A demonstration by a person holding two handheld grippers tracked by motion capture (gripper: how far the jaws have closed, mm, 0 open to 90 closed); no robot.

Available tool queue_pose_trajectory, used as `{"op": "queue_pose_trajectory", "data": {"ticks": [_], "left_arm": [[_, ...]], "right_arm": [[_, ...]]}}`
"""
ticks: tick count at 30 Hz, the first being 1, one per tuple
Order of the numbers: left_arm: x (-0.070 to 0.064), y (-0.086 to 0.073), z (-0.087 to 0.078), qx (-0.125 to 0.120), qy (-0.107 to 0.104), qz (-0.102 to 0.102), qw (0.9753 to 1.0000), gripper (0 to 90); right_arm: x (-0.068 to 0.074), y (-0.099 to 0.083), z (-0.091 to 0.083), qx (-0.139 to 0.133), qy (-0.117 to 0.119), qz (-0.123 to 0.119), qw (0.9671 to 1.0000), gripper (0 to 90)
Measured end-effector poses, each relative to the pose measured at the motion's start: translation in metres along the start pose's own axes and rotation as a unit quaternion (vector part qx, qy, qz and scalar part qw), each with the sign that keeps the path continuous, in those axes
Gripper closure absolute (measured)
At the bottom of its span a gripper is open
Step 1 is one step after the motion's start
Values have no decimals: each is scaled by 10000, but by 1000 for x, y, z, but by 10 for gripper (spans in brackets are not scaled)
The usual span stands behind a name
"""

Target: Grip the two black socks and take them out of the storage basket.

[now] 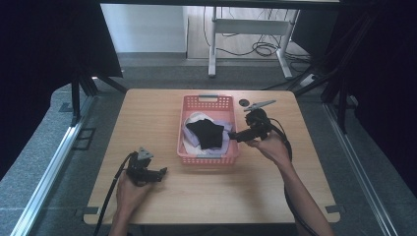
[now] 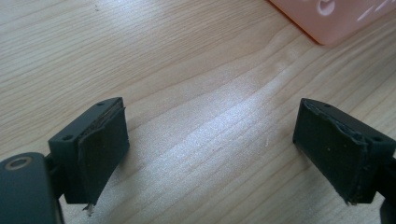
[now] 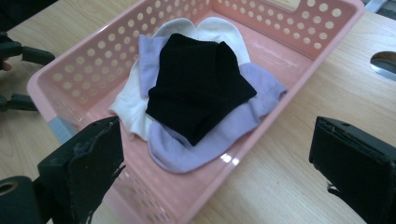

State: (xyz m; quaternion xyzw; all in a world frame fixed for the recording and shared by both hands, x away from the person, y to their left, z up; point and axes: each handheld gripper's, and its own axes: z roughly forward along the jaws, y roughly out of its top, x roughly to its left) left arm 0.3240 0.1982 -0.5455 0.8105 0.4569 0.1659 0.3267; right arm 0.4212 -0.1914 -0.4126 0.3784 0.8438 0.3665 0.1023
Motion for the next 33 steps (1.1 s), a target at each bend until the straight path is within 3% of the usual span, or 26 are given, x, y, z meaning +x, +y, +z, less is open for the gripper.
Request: {"op": "queue_pose_trajectory", "data": {"ticks": [5,12,22,24,33], "left_arm": [[0,0,0,-3,-1,-3,10000,100],[0,0,0,-3,-1,-2,10000,100],[0,0,0,-7,-5,-5,10000,100],[0,0,0,-3,-2,-3,10000,100],[0,0,0,-4,-1,2,10000,100]], "right_arm": [[7,12,15,23,40,-97,9999,34],[14,28,37,-24,272,2,9996,137],[24,41,79,164,460,-57,9988,267],[26,42,87,227,583,-49,9980,305],[34,49,122,515,401,-121,9978,456]]}}
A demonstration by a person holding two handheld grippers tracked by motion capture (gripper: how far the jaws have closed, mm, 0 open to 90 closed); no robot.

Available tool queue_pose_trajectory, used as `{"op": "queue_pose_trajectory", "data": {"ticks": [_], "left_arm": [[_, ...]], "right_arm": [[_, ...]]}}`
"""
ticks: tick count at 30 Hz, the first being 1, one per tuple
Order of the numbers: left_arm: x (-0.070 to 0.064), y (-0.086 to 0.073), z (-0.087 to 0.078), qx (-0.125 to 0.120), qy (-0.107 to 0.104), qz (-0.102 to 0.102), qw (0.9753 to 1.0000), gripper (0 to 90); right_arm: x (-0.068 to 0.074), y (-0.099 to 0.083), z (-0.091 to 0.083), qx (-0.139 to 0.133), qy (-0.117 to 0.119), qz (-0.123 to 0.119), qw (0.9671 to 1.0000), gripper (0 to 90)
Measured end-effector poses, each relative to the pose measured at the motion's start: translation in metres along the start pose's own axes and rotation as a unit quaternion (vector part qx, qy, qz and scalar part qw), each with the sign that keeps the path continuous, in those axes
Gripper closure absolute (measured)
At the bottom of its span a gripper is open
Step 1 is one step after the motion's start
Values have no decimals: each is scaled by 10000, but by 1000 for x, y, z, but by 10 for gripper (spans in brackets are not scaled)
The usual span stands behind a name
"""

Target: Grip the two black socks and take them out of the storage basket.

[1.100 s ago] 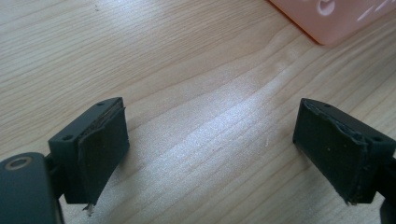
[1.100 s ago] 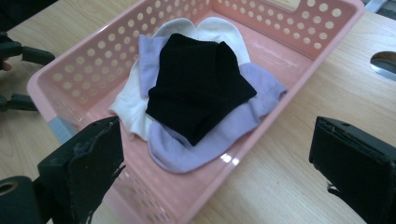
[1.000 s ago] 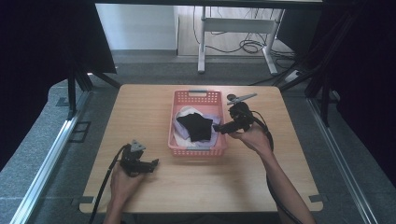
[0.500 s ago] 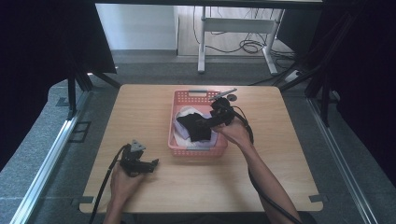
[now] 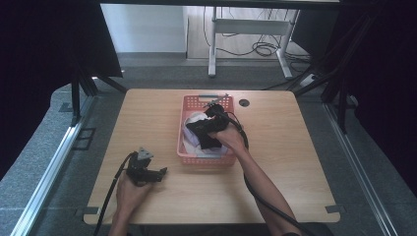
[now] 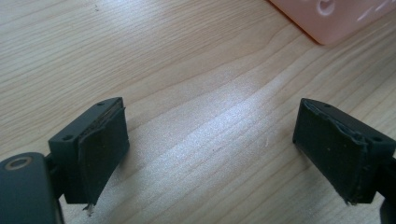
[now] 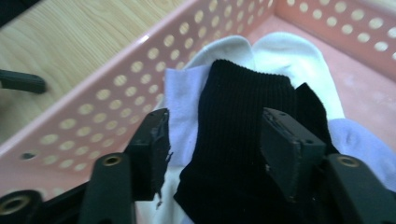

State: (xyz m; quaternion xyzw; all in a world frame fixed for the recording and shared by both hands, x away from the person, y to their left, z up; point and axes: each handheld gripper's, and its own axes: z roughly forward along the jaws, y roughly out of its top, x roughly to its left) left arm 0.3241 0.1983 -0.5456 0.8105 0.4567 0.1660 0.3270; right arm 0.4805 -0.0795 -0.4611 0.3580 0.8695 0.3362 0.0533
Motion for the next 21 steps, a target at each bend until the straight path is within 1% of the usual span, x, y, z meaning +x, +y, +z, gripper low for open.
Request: {"op": "queue_pose_trajectory", "data": {"ticks": [3,8,9,10,12,14,15,16,18,19,20,21], "left_arm": [[0,0,0,4,2,2,10000,100],[0,0,0,3,-5,-10,10000,100],[0,0,0,3,-5,-10,10000,100],[0,0,0,7,-2,2,10000,100],[0,0,0,7,3,4,10000,100],[0,0,0,7,2,3,10000,100],[0,0,0,7,2,3,10000,100],[0,0,0,2,-1,-1,10000,100],[0,0,0,1,0,-2,10000,100],[0,0,0,0,0,-3,10000,100],[0,0,0,1,1,-2,10000,100],[0,0,0,5,3,2,10000,100]], "right_arm": [[-1,2,11,155,-117,31,9998,470],[-2,3,26,271,-416,69,9987,509],[-2,3,26,271,-416,69,9987,509],[-2,3,31,298,-497,33,9983,523],[-3,2,35,361,-563,12,9978,536],[-4,2,39,451,-576,16,9973,571],[-4,2,39,451,-576,16,9973,571],[-4,1,42,542,-595,13,9968,646],[-4,0,43,548,-628,-24,9965,719],[-2,0,43,525,-604,-12,9968,764],[-1,0,43,502,-628,-95,9967,803],[0,0,42,520,-655,-109,9964,813]]}}
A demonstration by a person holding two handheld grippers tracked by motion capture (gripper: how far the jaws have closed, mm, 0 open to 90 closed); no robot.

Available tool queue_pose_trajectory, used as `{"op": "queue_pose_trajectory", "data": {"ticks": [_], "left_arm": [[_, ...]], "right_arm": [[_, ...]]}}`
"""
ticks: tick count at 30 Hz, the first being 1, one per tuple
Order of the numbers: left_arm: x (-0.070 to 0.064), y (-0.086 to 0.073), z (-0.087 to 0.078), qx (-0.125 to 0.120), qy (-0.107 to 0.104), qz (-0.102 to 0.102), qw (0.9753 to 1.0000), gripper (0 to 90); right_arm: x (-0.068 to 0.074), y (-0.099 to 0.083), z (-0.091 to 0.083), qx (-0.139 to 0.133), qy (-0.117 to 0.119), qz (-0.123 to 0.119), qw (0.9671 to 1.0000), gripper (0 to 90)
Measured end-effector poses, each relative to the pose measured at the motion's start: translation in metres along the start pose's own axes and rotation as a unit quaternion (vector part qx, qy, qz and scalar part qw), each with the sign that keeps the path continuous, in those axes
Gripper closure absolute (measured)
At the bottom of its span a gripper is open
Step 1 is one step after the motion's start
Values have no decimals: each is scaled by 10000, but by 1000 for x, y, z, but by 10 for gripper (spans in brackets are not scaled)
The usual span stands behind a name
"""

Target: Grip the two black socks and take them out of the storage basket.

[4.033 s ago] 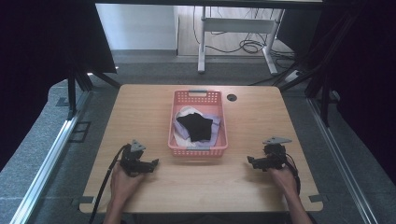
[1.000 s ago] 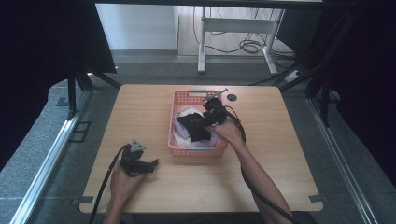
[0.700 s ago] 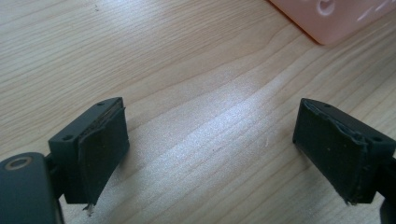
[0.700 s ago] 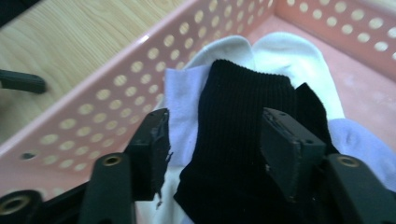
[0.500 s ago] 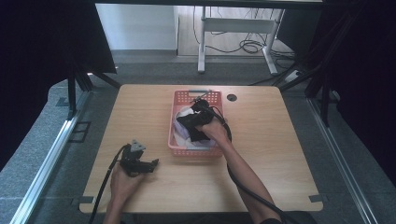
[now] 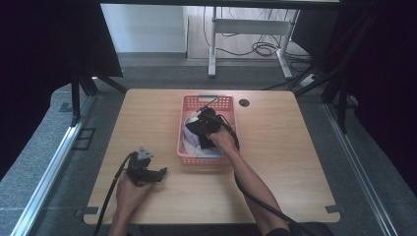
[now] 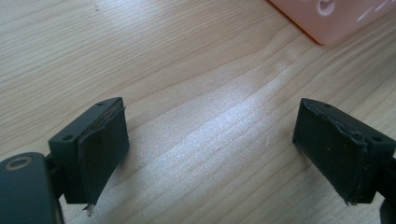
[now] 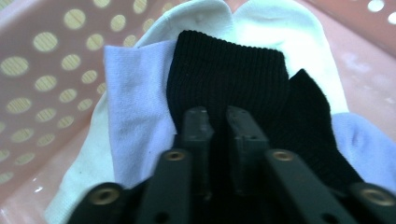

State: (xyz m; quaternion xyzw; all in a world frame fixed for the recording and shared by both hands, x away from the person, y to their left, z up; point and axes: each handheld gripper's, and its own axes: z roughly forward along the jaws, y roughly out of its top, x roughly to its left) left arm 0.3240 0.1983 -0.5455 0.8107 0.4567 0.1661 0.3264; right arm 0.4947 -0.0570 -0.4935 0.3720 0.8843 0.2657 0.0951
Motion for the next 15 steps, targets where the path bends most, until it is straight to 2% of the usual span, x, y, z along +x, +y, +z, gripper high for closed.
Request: {"op": "queue_pose_trajectory", "data": {"ticks": [2,11,15], "left_arm": [[0,0,0,1,0,2,10000,100],[0,0,0,-1,0,2,10000,101],[0,0,0,-7,-2,0,10000,100]], "right_arm": [[1,1,-5,-53,-44,-39,10000,827],[0,8,-38,-468,145,52,9988,829],[0,12,-54,-658,203,-16,9976,829]]}}
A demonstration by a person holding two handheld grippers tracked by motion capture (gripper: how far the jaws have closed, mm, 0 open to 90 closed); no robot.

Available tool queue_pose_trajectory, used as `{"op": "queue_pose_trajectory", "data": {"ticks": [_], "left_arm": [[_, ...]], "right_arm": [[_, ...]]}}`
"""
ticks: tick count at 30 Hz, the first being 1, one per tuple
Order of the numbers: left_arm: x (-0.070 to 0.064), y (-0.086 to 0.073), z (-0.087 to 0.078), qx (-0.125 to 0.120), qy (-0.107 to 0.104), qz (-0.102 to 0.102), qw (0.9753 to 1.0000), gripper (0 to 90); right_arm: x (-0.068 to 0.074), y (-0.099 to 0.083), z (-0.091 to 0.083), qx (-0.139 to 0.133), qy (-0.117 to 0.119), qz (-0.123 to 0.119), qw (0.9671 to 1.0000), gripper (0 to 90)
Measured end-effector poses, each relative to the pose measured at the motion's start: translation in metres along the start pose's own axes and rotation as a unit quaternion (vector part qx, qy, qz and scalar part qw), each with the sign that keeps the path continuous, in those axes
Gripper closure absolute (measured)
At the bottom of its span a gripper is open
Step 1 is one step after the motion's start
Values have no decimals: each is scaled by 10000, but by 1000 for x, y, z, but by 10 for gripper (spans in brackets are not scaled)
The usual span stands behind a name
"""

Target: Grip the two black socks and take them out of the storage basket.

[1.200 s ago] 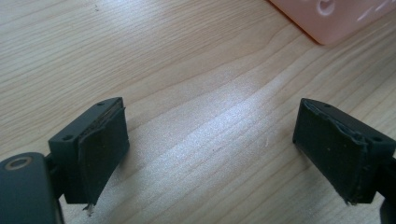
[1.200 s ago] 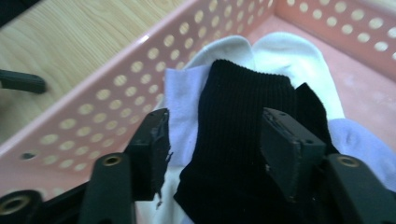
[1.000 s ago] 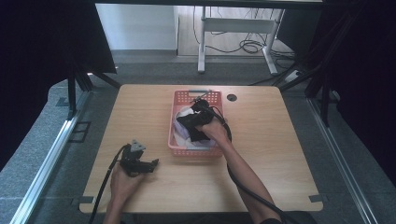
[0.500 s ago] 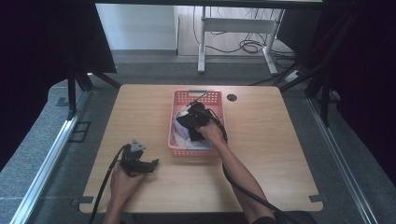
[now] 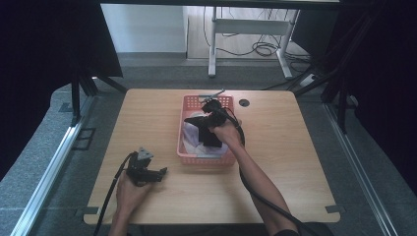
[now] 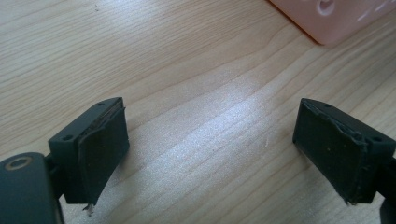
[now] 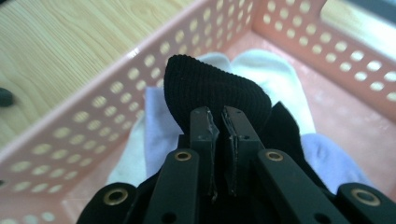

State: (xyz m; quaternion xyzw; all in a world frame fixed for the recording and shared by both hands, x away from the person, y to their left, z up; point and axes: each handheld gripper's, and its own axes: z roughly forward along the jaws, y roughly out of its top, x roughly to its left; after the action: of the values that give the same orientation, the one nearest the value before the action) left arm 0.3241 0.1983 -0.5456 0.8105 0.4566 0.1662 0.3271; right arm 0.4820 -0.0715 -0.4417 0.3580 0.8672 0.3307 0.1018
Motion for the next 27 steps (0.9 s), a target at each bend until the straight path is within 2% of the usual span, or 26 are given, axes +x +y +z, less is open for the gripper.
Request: {"op": "queue_pose_trajectory", "data": {"ticks": [8,17,27], "left_arm": [[0,0,0,4,1,1,10000,100],[0,0,0,-11,8,-1,10000,100],[0,0,0,-8,6,-1,10000,100]], "right_arm": [[2,10,-28,-286,67,-42,9996,829],[6,21,-56,-477,11,-130,9988,834],[-1,16,-88,-664,-115,-81,9977,835]]}}
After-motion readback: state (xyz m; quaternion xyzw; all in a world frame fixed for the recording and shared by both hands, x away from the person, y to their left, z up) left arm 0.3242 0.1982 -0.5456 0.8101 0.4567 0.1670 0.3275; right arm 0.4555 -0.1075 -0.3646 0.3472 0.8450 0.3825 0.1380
